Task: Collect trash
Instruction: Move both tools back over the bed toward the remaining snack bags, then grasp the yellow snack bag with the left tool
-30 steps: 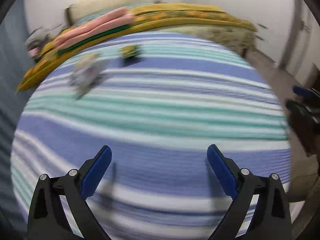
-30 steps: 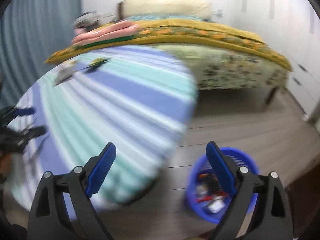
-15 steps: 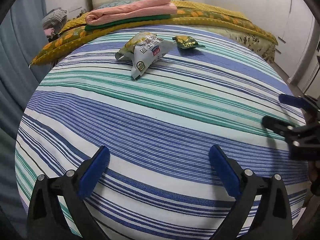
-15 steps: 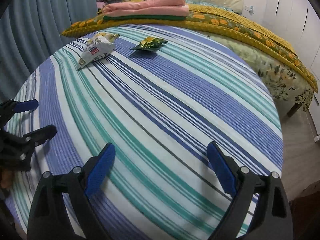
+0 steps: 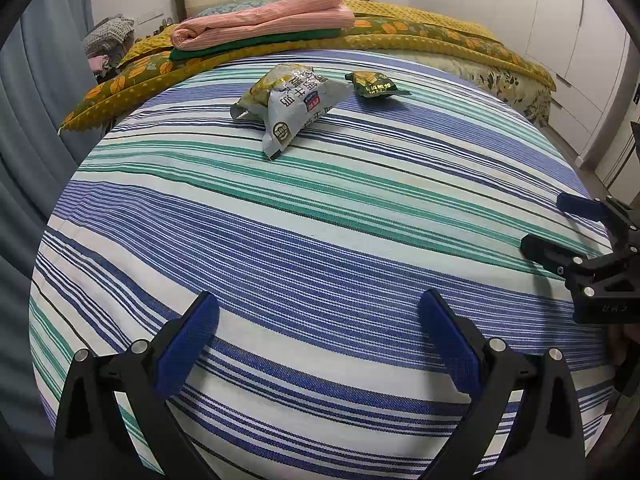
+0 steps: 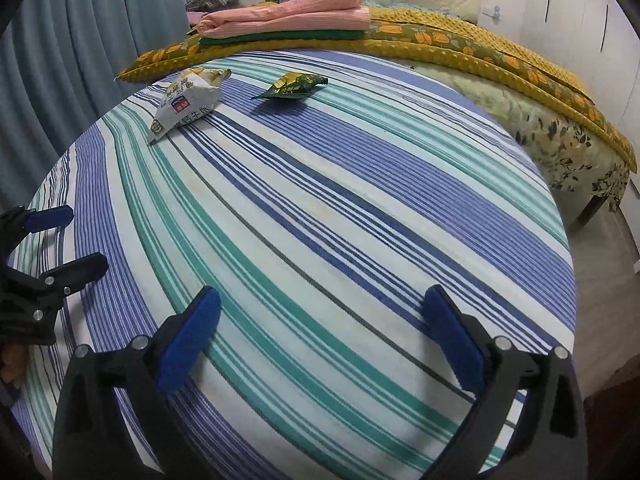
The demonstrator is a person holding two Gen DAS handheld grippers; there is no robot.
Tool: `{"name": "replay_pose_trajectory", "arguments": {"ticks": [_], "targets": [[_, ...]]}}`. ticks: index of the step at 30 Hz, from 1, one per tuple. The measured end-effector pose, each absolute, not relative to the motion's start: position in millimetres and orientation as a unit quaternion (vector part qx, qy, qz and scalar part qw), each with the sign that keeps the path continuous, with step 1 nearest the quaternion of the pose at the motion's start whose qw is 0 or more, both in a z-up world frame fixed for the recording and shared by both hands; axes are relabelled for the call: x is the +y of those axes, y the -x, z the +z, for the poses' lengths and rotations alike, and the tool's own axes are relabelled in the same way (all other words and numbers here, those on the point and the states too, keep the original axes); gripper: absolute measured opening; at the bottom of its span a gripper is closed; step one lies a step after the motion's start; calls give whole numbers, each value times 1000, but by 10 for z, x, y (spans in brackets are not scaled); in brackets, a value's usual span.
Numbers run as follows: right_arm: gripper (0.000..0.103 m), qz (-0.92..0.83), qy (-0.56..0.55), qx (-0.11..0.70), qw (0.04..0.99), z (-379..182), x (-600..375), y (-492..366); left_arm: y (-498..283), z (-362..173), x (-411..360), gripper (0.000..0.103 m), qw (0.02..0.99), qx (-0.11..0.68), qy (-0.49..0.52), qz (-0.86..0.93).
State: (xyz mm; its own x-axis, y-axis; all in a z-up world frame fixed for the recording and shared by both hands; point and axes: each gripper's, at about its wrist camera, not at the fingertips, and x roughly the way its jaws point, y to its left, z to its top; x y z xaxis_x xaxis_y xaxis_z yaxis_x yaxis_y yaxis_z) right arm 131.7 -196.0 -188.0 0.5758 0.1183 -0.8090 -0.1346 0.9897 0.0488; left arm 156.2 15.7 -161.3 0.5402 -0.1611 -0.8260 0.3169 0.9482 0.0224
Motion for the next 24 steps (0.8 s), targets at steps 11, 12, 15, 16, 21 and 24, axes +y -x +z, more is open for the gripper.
{"name": "replay_pose_trajectory", "arguments": {"ticks": [11,12,15,16,21,24], "targets": [[98,71,9,455,888,-1880,-1962,-1312,-2498,-1119,178,99,903,416,14,-110],[98,71,9,455,888,-1880,-1962,-1312,-2669,-1089,130,99,902,418,27,-106],[98,71,9,455,888,-1879,-1962,-1311,-3101,-1152,-58,99,891,443,34,-92],[98,71,9,455,888,-1879,-1963,-1311,-3216,-1216,-112,99,885,456,31,-87],[98,71,8,455,888,-1879,-1963,-1310,-3433,-1494,-221,99,865,497,6,-63],[98,71,8,455,888,-1877,-1966,-1305,-3405,-1504,-177,83,863,498,16,-88]]}}
